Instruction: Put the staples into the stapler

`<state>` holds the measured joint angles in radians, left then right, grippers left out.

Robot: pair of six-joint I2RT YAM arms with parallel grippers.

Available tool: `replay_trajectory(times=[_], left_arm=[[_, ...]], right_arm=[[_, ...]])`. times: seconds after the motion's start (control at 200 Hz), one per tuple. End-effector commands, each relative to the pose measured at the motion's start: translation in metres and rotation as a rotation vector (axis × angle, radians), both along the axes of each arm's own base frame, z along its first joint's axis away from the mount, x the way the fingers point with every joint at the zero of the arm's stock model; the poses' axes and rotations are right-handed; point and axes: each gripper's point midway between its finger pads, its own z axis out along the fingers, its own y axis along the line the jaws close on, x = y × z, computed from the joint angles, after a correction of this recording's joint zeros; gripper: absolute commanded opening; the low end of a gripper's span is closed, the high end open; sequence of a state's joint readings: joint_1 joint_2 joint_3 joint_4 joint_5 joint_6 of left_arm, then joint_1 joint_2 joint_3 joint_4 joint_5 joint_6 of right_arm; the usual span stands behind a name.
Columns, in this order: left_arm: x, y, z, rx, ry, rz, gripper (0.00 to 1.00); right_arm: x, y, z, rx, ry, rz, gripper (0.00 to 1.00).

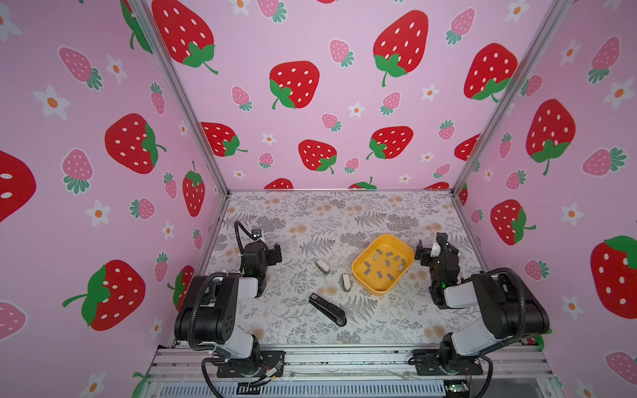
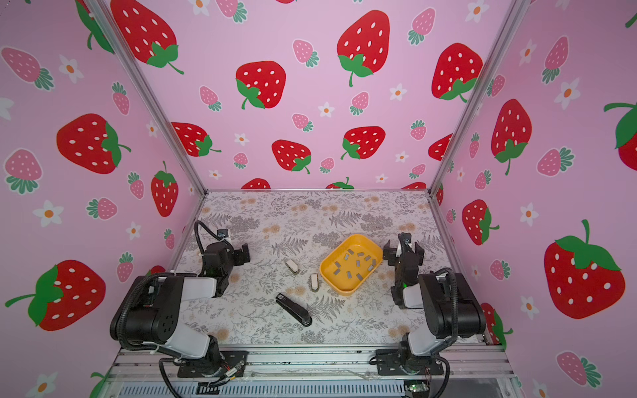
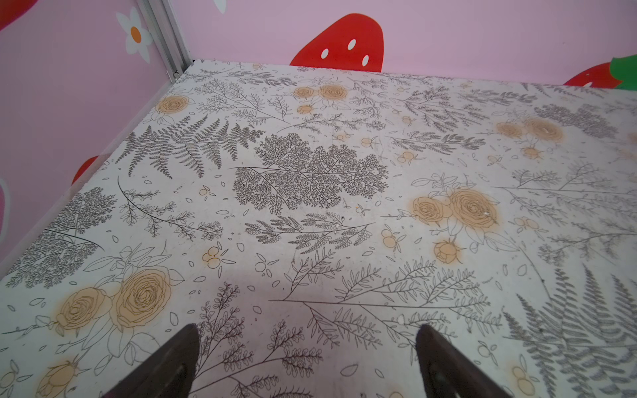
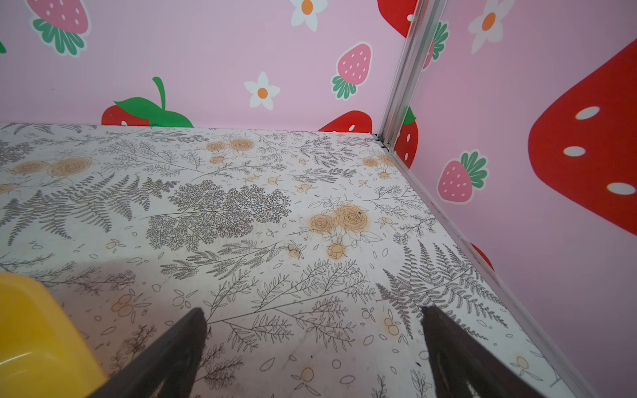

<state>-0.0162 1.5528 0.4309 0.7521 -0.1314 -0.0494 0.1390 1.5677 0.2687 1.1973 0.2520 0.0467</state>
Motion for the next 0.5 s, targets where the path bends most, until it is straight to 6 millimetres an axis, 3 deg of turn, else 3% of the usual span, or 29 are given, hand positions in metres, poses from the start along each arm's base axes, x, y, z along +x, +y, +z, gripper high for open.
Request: replay_trajectory(times=[0.0,0.255,0.38,0.49], left_arm=[[0.007,0.001,0.014,0.007,-0.048,0.007,0.99],[0.006,0.001,0.015,0.01,-0.057,0.005,0.99],[-0.007,-0.007,0.05,0.121,-0.072,0.064,0.99],[-0.017,-0.03,0.078,0.098,-0.111,-0.008,0.99]], right_arm=[[0.003,0.0,0.013,-0.01,-0.046,0.004,0.99],[0.001,0.002,0.02,-0.012,-0.075,0.02,0.99],[0.004,-0.005,0.038,-0.011,0.008,-0.061,0.99],[0.001,0.001,0.061,0.046,0.028,-0.042,0.99]])
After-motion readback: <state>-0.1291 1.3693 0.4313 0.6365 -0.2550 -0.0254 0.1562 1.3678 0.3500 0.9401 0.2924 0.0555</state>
